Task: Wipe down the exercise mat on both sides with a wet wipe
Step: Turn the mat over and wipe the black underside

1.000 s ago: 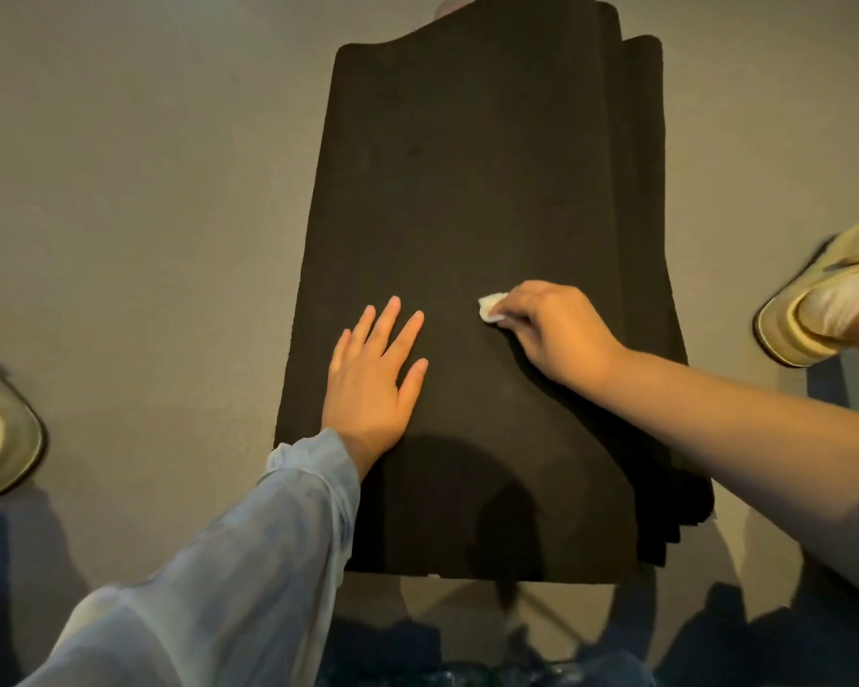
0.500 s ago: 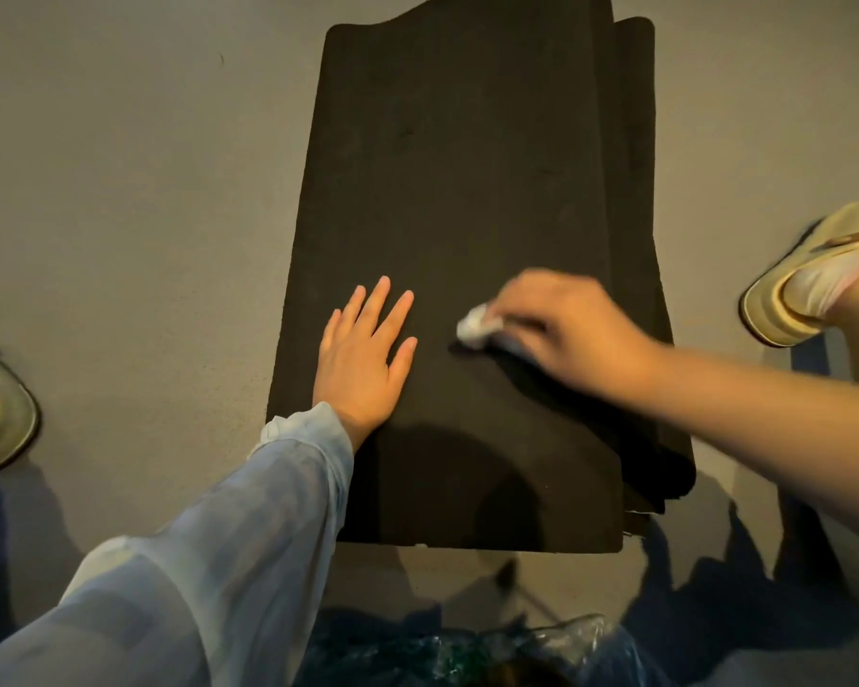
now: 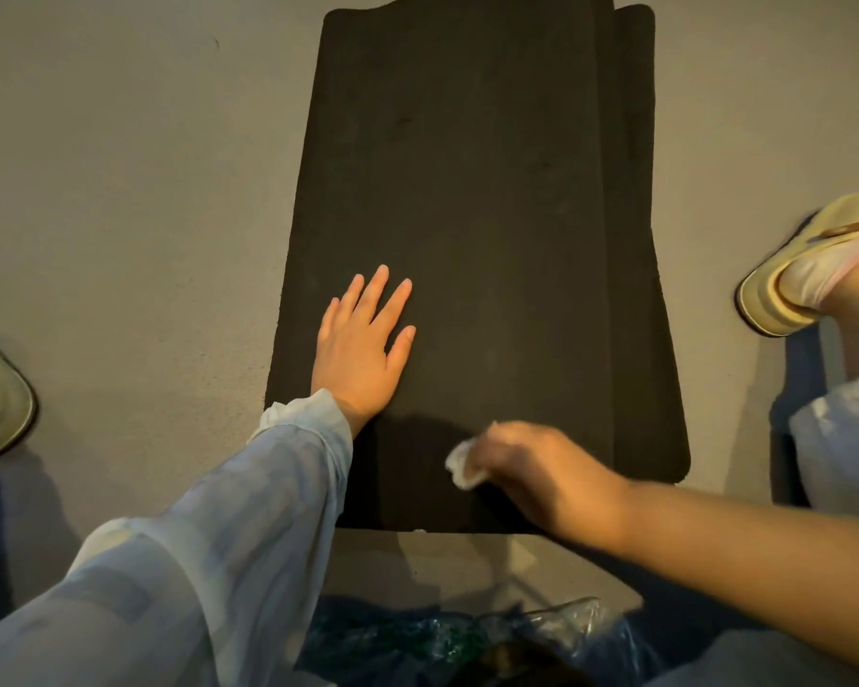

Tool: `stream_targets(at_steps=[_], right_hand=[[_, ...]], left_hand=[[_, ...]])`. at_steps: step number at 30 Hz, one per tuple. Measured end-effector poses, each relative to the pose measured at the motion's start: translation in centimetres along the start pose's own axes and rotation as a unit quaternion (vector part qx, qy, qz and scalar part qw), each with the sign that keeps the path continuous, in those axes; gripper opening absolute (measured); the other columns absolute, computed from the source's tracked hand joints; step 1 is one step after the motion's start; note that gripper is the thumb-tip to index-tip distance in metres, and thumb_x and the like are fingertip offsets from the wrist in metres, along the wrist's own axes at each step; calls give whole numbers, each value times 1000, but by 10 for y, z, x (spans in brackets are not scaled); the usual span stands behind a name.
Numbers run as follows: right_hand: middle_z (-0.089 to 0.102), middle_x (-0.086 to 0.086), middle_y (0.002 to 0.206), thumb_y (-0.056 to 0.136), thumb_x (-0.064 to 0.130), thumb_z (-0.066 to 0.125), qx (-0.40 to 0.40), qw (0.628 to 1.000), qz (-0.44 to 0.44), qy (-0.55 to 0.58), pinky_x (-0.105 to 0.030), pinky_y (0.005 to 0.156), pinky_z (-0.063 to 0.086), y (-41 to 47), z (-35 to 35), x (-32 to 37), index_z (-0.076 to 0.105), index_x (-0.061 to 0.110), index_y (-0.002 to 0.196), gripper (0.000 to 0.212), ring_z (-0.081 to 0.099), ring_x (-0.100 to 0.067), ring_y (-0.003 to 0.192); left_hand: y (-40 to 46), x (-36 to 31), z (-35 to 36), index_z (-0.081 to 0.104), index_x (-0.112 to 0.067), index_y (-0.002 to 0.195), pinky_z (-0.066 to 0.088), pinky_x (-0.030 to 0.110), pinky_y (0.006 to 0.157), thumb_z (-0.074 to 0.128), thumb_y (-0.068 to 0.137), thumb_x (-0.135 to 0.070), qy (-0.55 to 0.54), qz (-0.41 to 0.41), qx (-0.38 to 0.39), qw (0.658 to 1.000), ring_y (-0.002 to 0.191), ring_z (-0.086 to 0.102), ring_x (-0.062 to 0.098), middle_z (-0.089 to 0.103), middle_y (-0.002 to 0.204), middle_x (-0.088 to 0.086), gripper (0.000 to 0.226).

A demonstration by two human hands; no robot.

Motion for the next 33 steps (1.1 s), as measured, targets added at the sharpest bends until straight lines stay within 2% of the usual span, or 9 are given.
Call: stream_targets(at_steps=[2, 4, 8, 11, 14, 18, 24, 29, 33], right_hand=[[65, -12, 107, 88, 5, 61, 78, 997, -22, 9, -32, 88, 51, -20, 10, 10, 68, 4, 102, 16, 62, -21, 101], [66, -10, 103, 87, 8, 59, 80, 995, -61, -10, -30, 82, 52, -29, 10, 18, 69, 5, 100, 17, 62, -18, 97], [65, -19, 95, 82, 2, 62, -145, 985, -89, -16, -30, 83, 49, 3, -32, 12, 67, -4, 98, 18, 61, -24, 92], [66, -18, 93, 78, -3, 62, -283, 942, -7, -180, -40, 81, 45, 52, -96, -26, 68, -1, 94, 17, 61, -37, 88], [66, -11, 108, 86, 9, 54, -315, 896, 129, -284, -43, 86, 40, 89, -156, -80, 68, 9, 103, 22, 54, -36, 102], [60, -14, 116, 89, 9, 46, -352, 852, 253, -292, -38, 87, 37, 117, -190, -127, 65, 11, 115, 32, 48, -35, 109], [58, -22, 115, 95, 8, 47, -243, 912, 256, -208, -33, 88, 40, 110, -155, -139, 65, 5, 116, 28, 54, -35, 107], [66, -19, 108, 91, 8, 59, -233, 949, 160, -141, -39, 96, 45, 69, -107, -107, 71, 2, 105, 20, 61, -34, 106], [70, -14, 101, 86, 3, 64, -191, 972, 110, -82, -18, 95, 39, 27, -63, -71, 73, 2, 101, 17, 65, -27, 100]], left_hand=[[0, -1, 0, 24, -30, 147, 3, 36, 114, 32, 98, -40, 1, 0, -2, 1000, 145, 9, 22, 15, 157, -1, 51], [0, 0, 0, 24, -30, 147, 4, 36, 114, 32, 98, -40, -1, 0, -1, 1000, 145, 8, 22, 15, 157, -1, 51], [-1, 2, 0, 23, -31, 147, 5, 38, 115, 33, 98, -39, -9, -4, 2, 1000, 145, 7, 21, 14, 157, -2, 51], [-1, 0, 0, 22, -31, 148, 3, 37, 114, 32, 97, -41, -6, -5, 6, 1000, 145, 6, 20, 13, 158, -3, 52], [0, 1, 1, 21, -32, 148, 1, 35, 114, 32, 98, -41, -5, -8, 5, 1000, 145, 6, 20, 12, 158, -3, 52], [-1, 0, -1, 26, -30, 146, 5, 37, 114, 39, 98, -35, -19, 3, -12, 1000, 145, 10, 21, 17, 157, -2, 50], [1, 0, -1, 27, -29, 146, 4, 37, 114, 40, 98, -34, -27, 4, -12, 1000, 145, 10, 21, 18, 156, -2, 50], [0, 1, -1, 26, -30, 147, 7, 40, 116, 37, 98, -37, -17, -3, -4, 1000, 145, 9, 21, 16, 157, -2, 51], [2, 0, -2, 24, -30, 147, 8, 40, 116, 33, 98, -39, 1, -4, 4, 1000, 145, 8, 21, 14, 157, -2, 51]])
Point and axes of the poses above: each hand's wrist, its own y-axis towards the middle knuckle, its own z-axis out of the palm, x = y × z, the point moved 1 cm from there along y, towards the middle knuckle
